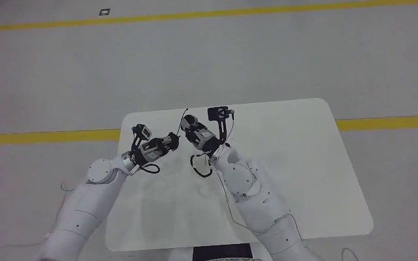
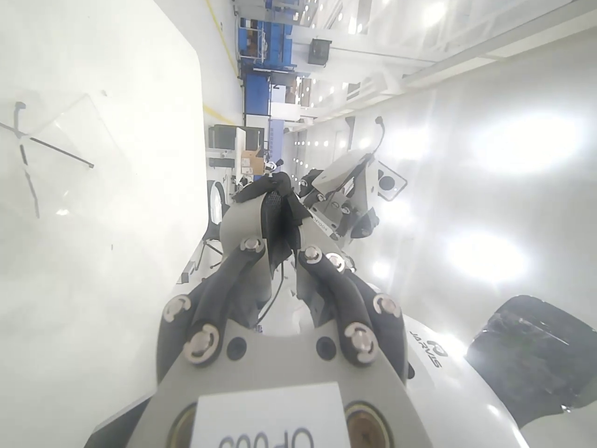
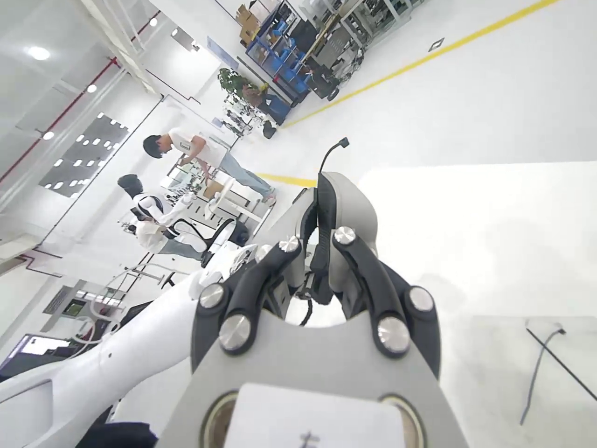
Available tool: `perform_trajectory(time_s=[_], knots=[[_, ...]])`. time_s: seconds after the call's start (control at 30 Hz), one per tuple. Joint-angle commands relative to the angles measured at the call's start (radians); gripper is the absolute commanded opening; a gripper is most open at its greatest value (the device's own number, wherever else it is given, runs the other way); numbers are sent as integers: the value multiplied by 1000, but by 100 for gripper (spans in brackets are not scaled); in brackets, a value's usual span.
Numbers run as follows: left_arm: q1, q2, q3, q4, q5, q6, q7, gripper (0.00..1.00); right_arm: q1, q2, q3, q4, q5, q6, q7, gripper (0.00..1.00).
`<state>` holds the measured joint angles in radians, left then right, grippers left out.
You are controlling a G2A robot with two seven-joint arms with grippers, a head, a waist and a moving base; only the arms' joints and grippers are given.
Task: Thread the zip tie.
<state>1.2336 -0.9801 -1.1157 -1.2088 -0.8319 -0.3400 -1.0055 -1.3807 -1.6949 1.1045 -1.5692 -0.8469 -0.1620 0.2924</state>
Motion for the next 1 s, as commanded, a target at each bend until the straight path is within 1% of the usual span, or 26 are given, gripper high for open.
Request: perform_trajectory(time_s=[0.0, 0.07, 0.17, 0.3, 0.47, 0.7, 0.97], knots=[[0, 0, 0, 0, 0, 0, 0, 0, 0, 0, 0, 0, 0, 0, 0, 0], [0, 0, 0, 0, 0, 0, 0, 0, -1, 1, -1, -1, -12, 0, -10, 0], [0, 0, 0, 0, 0, 0, 0, 0, -1, 7, -14, 11, -82, 0, -54, 0], [0, 0, 0, 0, 0, 0, 0, 0, 0, 13, -26, 22, -123, -4, -94, 0], [0, 0, 0, 0, 0, 0, 0, 0, 1, 20, -40, 31, -164, -6, -120, 0], [0, 0, 0, 0, 0, 0, 0, 0, -2, 29, -52, 32, -195, 0, -134, 0], [0, 0, 0, 0, 0, 0, 0, 0, 0, 37, -61, 31, -198, 8, -146, 0]])
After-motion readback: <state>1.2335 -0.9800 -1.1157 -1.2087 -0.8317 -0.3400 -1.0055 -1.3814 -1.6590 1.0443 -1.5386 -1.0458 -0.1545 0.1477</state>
